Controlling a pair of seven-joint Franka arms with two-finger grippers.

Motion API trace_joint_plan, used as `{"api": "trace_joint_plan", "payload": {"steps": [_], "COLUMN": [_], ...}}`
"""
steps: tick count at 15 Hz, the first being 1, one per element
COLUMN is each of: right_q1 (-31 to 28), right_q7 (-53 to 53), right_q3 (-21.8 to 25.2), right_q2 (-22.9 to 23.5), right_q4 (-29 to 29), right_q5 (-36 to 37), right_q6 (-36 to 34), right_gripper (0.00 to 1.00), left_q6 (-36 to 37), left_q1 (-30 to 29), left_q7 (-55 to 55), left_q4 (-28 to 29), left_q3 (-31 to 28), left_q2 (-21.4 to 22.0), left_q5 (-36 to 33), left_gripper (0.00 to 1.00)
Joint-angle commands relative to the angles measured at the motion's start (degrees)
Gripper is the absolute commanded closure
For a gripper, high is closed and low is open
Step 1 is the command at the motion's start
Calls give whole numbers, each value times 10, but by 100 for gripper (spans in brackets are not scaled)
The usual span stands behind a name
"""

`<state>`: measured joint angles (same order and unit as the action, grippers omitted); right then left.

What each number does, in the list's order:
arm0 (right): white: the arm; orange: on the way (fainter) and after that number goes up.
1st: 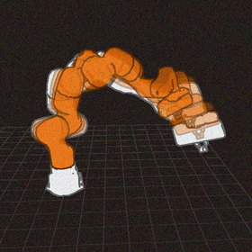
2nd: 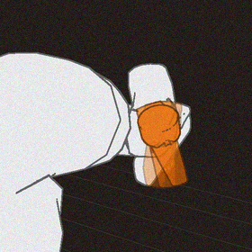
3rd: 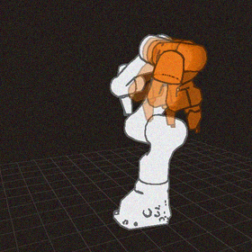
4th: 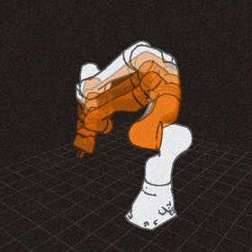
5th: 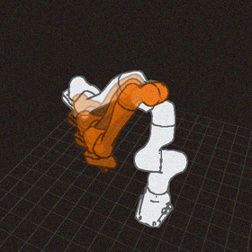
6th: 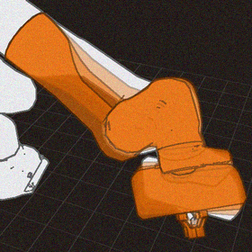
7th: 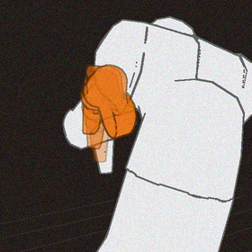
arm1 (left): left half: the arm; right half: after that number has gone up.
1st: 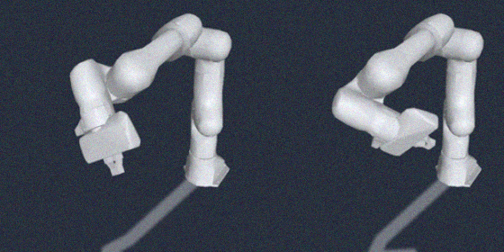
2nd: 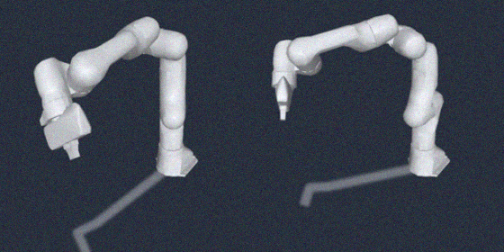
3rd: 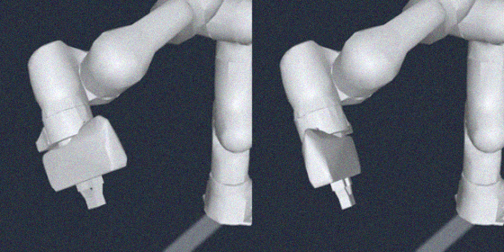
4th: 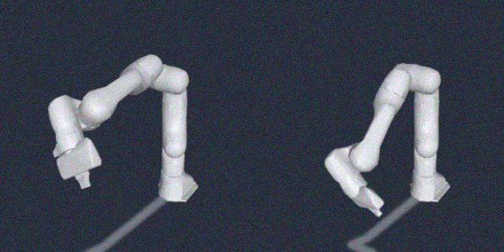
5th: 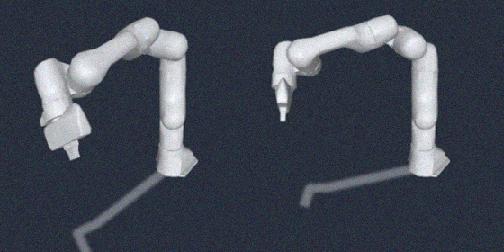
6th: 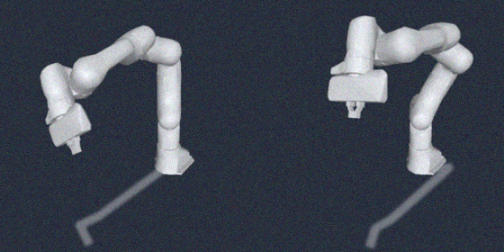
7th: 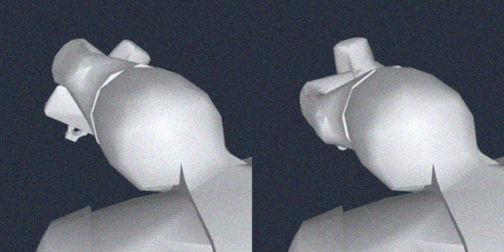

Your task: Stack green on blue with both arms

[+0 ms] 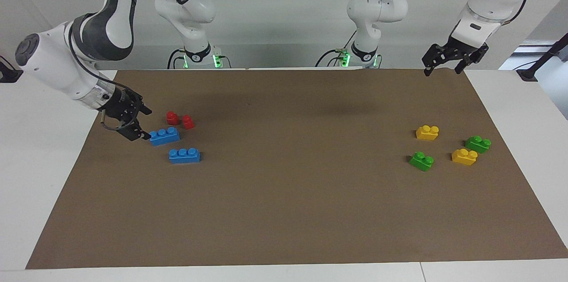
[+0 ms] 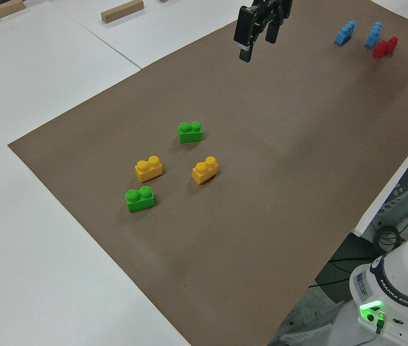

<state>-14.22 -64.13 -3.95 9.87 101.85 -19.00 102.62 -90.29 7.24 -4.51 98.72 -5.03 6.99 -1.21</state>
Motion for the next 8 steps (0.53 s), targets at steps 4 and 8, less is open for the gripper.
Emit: {"api": "trace_joint_plan", "payload": {"steps": [4, 8], "right_q1": [-6, -6], "right_q7": [-40, -26], "right_q3": [-7, -8], "right_q2": [27, 43], "right_q4": [24, 48], "right_q5": [-31, -48], "right_q6": [59, 94], "right_gripper": [0, 0], "left_q6": [-84, -101], "left_q1": [-3, -7], "left_q7": [-227, -248], "left_q4": [73, 79], "left_q3": [-4, -5], "left_q2": [32, 3], "left_q5": [68, 70], "left_gripper": [0, 0]}}
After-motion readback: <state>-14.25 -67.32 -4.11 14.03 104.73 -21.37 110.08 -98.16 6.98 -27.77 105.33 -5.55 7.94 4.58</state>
